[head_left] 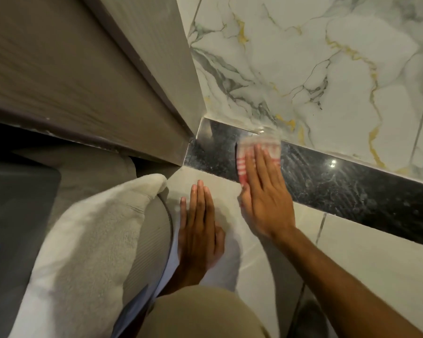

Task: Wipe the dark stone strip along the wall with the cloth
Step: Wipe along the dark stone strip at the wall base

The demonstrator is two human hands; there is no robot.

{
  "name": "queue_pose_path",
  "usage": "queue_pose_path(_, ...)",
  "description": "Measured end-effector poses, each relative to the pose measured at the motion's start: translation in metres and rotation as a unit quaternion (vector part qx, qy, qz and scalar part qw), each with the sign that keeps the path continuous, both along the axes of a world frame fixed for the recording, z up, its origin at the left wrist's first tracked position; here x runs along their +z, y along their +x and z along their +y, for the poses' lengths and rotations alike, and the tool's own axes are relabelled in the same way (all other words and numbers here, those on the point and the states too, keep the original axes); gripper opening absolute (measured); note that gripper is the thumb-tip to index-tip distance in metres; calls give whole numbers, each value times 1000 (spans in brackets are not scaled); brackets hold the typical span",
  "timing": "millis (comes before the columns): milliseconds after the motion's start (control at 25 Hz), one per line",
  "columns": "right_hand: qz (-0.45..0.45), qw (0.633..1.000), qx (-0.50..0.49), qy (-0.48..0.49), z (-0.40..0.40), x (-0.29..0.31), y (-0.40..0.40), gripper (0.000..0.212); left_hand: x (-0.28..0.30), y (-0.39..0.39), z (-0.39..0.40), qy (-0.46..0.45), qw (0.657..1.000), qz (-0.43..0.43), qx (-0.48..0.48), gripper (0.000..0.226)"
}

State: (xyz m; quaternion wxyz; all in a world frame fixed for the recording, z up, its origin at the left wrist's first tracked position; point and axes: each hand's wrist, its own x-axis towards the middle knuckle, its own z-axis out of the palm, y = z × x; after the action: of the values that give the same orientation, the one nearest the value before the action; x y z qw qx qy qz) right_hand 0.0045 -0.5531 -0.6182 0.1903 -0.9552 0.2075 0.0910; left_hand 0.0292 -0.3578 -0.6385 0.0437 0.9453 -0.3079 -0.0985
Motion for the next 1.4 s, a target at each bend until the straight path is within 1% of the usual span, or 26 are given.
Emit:
queue_pose_path(80,-6,999,-49,-6,-3,-4,40,77,-2,1,1,1,1000,2,-4,73)
queue_pose_path(120,-9,999,-44,-13,1,-6,64,77,-4,2,1,-6,1000,1,-2,72)
queue_pose_path(200,-16,1000,0,-11,12,-8,91,75,-6,3,0,-24,1000,8,9,71)
queue_pose_path(280,-23,998,63,-14,17,-10,75,73,-2,3,-1,-28,1000,9,9,73)
queue_pose_path(360,-39,992,113,-42,16,-11,23,71,0,3,-3,-25,1000,9,7,71)
queue_pose_path(400,-42,992,116,-42,14,-11,-5,70,1,3,-4,-24,1000,11,9,70)
queue_pose_path(440,-39,994,91,-37,11,-12,-27,70,1,2,-3,-25,999,15,12,69)
queue_pose_path(480,-33,998,45,-36,8,-14,-35,70,0,2,-2,-26,999,16,14,69)
queue_pose_path(520,-31,999,-11,-41,8,-15,-27,70,-2,2,-1,-23,1000,12,13,69)
queue_pose_path(600,-35,993,-100,-55,13,-17,19,71,-6,1,0,-13,1000,9,5,70)
queue_pose_path(640,-34,993,-105,-49,15,-16,47,71,-8,1,0,-9,1000,10,4,71)
queue_pose_path(720,-33,998,-47,-28,19,-17,76,71,-9,1,0,-6,1000,10,3,72)
queue_pose_path(800,-43,997,44,-36,20,-19,53,70,-8,2,-2,-10,1000,7,3,71)
queue_pose_path(840,-49,994,77,-52,21,-18,24,69,-8,1,-1,-15,1000,3,3,70)
queue_pose_path(880,-57,993,88,-61,21,-16,-12,68,-8,0,-1,-23,1000,1,1,69)
queue_pose_path(960,-55,996,62,-37,11,-11,-69,69,-8,-1,1,-36,999,0,0,71)
queue_pose_path(1000,-51,998,32,-29,2,-13,-76,70,-9,-1,2,-38,999,-1,-1,72)
queue_pose_path(1040,-46,998,-4,-33,-7,-14,-67,72,-12,0,2,-37,999,-1,-5,73)
queue_pose_path(1120,-51,993,-99,-26,-15,-15,-18,77,-16,0,3,-24,1000,-7,-13,74)
queue_pose_path(1160,-47,991,-122,-14,-13,-15,7,78,-18,2,4,-17,1000,-13,-13,74)
queue_pose_path(1200,-51,992,-118,-9,-5,-15,19,78,-19,2,3,-13,1000,-16,-13,74)
queue_pose_path(1240,-59,994,-87,-7,7,-17,16,77,-18,1,3,-13,1000,-17,-12,73)
queue_pose_path(1280,-63,997,-42,-11,21,-19,-4,75,-15,0,3,-16,1000,-19,-14,72)
queue_pose_path(1320,-54,998,-20,-16,33,-17,-37,73,-12,-1,2,-20,999,-22,-18,71)
queue_pose_path(1360,-48,998,-39,-25,41,-10,-75,72,-9,-2,0,-24,999,-23,-21,69)
queue_pose_path(1400,-33,995,-86,-29,41,-4,-107,74,-6,-4,-4,-30,999,-20,-21,68)
